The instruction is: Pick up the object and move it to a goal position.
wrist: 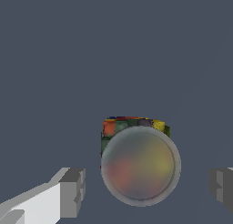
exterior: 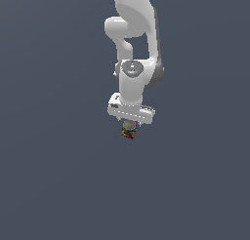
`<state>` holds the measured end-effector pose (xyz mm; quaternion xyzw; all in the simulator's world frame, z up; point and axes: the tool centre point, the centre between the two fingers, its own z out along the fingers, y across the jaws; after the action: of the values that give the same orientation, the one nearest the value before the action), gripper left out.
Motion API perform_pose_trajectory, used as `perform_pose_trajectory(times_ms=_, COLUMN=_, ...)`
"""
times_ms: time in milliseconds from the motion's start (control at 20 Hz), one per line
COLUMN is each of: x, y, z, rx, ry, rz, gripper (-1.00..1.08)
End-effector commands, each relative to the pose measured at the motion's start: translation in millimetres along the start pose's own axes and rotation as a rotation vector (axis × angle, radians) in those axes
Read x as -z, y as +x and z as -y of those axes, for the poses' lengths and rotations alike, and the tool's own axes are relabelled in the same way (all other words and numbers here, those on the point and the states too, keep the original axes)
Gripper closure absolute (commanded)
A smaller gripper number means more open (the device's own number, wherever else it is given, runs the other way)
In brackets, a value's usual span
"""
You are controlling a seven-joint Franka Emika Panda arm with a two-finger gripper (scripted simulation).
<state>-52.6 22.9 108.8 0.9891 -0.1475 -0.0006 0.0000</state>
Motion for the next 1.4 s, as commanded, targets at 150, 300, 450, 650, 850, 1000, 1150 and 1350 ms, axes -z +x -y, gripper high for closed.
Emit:
perform_pose_trajectory(times_ms=150, x=-1.7, y=-0.5, z=0.2, rx=-0.003, ry=0.000, rz=0.000, gripper=-0.92)
perform_pose_trajectory(times_ms=300, x=-8.8, y=-0.8, z=0.1, rx=-0.003, ry=0.000, rz=0.000, gripper=-0.92)
perform_pose_trajectory(times_ms=450, x=-21.8, y=-1.3, z=-0.2, rx=-0.004, ry=0.000, rz=-0.001, gripper=-0.92)
perform_pose_trajectory(times_ms=650, x=-40.8, y=-1.9, z=-0.2, rx=-0.006, ry=0.000, rz=-0.001, gripper=-0.92)
perform_pose_trajectory(times_ms=850, x=-49.8, y=-1.3, z=-0.1, rx=-0.007, ry=0.000, rz=-0.001, gripper=-0.92)
perform_pose_trajectory(times_ms=1000, x=-50.8, y=-1.1, z=0.1, rx=-0.007, ry=0.000, rz=-0.001, gripper=1.08)
perform_pose_trajectory(times_ms=1150, x=-50.8, y=-1.1, z=0.1, rx=-0.007, ry=0.000, rz=-0.001, gripper=1.08)
perform_pose_trajectory(times_ms=1350, x=-50.8, y=-1.1, z=0.1, rx=-0.007, ry=0.000, rz=-0.001, gripper=1.08)
